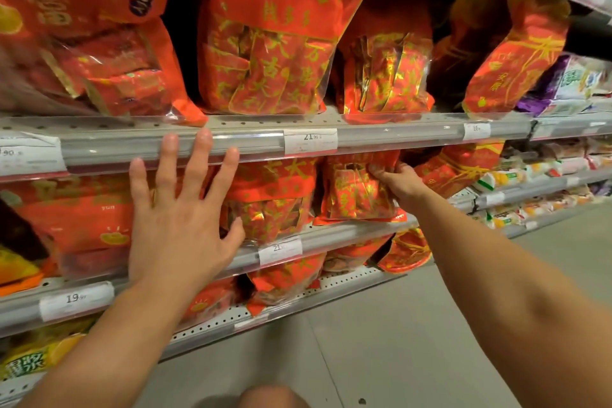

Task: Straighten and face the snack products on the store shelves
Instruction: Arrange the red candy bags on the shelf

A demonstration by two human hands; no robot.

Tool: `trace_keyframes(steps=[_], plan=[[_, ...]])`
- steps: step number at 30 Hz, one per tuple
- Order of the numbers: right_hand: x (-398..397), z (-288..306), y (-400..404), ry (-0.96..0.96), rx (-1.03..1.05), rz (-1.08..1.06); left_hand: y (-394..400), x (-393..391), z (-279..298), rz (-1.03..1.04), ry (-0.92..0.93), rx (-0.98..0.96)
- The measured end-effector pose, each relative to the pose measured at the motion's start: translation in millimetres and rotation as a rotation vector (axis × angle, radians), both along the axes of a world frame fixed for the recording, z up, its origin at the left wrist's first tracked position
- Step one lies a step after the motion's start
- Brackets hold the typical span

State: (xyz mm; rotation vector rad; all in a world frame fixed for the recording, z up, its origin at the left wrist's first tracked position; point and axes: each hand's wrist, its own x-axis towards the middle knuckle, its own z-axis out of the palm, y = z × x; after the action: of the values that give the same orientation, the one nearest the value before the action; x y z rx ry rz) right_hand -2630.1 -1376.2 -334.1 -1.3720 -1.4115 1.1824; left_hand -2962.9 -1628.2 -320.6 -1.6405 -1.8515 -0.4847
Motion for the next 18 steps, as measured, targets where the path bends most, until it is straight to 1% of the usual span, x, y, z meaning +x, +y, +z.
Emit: trace_keyframes(steps=[3, 5, 7, 9, 11, 13, 16, 18], plan=[[-1.4, -5.9, 1.2, -0.095, 0.071, -0.079, -1.1, 0.5, 0.8, -0.003, 0.001, 0.006], [-0.6, -1.3, -1.5, -0.278, 0.141, -0.138, -1.5, 0.1, 0.2, 0.001, 0.002, 0.005], [-6.0, 1.4, -14.5, -0.46, 0.227, -0.3, -1.1, 1.3, 0.7, 0.004, 0.003, 0.003], [-22.7, -5.3, -38.5, -0.539, 0.332, -0.476, -1.4, 2.7, 1.2, 0.0, -0.005, 0.002], [-46.3, -21.3, -64.2, -0.584, 0.415, -0.518, -2.1, 3.7, 1.7, 0.009, -0.007, 0.003], [-66.7, -39.6, -76.7, -0.66, 0.403, -0.48, -2.6, 4.0, 1.8, 0.024, -0.004, 0.003], [-84.3, -46.1, -67.7, -0.69, 0.239, -0.461, -2.0, 5.6, 4.8, 0.006, -0.01, -0.001], [-89.6, -48.1, -60.4, -0.72, 0.192, -0.439, -3.3, 4.6, 2.7, -0.001, -0.02, -0.015]])
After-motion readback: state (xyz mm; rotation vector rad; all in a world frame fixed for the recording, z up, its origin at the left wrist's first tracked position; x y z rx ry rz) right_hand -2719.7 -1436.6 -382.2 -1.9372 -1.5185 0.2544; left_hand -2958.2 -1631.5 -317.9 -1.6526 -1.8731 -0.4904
